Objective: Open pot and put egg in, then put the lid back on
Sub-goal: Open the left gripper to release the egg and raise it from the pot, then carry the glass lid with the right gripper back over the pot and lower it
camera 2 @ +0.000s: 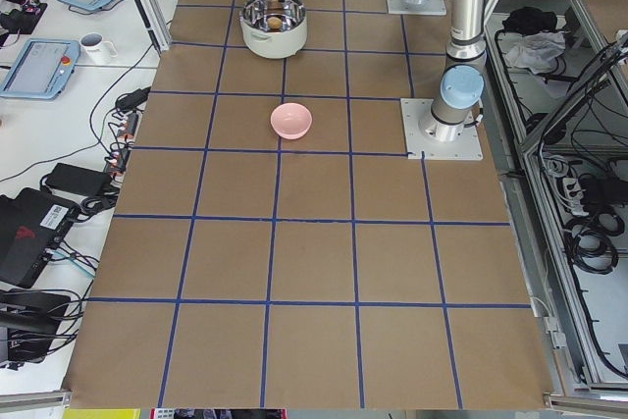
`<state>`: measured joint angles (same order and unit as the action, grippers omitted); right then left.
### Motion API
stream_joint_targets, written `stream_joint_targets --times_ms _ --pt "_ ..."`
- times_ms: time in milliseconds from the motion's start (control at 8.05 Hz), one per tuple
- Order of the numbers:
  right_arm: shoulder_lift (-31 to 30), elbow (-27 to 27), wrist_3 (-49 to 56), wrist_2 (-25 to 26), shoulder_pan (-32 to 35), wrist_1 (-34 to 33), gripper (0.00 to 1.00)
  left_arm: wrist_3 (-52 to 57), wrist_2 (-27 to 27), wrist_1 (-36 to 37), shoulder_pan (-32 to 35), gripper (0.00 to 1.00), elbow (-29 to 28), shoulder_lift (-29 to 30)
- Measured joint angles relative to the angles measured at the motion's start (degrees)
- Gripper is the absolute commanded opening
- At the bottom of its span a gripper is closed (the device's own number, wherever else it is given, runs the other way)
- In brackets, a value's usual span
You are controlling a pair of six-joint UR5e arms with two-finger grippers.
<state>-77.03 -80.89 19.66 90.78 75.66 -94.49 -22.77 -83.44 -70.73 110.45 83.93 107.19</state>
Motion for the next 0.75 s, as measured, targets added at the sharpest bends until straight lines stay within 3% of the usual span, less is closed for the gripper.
stream_joint_targets --times_ms 373,746 --pt "-0.75 0.28 -19.61 0.09 11.62 -1.68 0.00 5.35 -1.19 -14.90 -4.34 1.00 -0.65 -7.41" --pt "0.50 0.30 -32.82 0.17 20.92 -7.55 0.00 12.17 -5.01 -22.07 -7.81 1.00 -0.63 -11.20"
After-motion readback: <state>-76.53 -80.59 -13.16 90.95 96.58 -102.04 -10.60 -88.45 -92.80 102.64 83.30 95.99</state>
